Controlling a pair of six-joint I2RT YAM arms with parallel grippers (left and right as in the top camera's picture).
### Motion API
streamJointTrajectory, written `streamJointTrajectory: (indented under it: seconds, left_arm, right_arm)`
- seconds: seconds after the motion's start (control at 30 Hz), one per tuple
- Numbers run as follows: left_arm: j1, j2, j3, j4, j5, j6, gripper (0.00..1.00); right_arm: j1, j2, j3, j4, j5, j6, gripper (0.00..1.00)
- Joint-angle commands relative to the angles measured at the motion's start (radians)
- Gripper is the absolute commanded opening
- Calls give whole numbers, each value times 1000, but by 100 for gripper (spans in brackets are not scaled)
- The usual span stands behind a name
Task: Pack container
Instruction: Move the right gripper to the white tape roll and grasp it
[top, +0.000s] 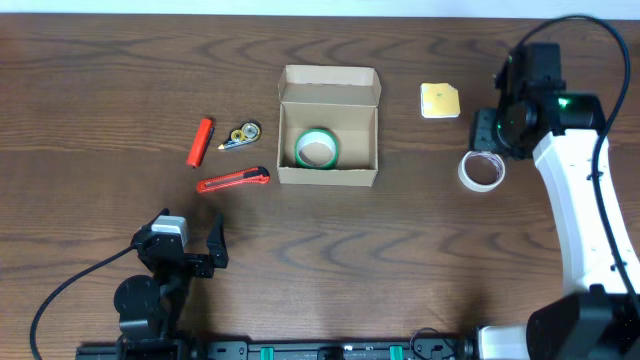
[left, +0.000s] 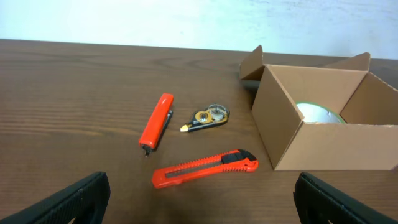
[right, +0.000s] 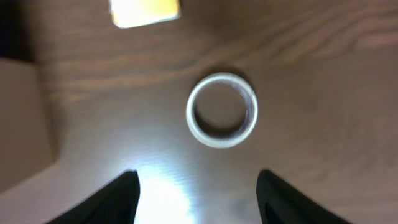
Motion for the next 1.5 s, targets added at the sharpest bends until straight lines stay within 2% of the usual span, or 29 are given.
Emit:
streamJointTrajectory:
  seconds: [0.0, 0.2, 0.3, 0.43, 0.83, 1.3, 1.47]
  left_arm:
    - [0, -6, -26, -6, 8, 14, 95]
    - [0, -6, -26, -6, 8, 14, 95]
    - [0, -6, -26, -6, 8, 14, 95]
    - [0, -6, -26, -6, 8, 14, 95]
    - [0, -6, -26, -6, 8, 14, 95]
    - [0, -6, -26, -6, 8, 14, 95]
    - [0, -6, -26, -6, 8, 14, 95]
  right_arm:
    - [-74, -10, -125, 101, -74, -108, 61]
    - [-177, -10, -315, 283, -87, -219, 63]
    - [-204, -8, -370, 379, -87, -233, 69]
    - [-233, 8, -409, 492, -111, -245, 70]
    - [-261, 152, -421, 542, -174, -270, 66]
    - [-261, 222, -421, 597, -178, -273, 48]
    - [-261, 222, -421, 605, -179, -273, 31]
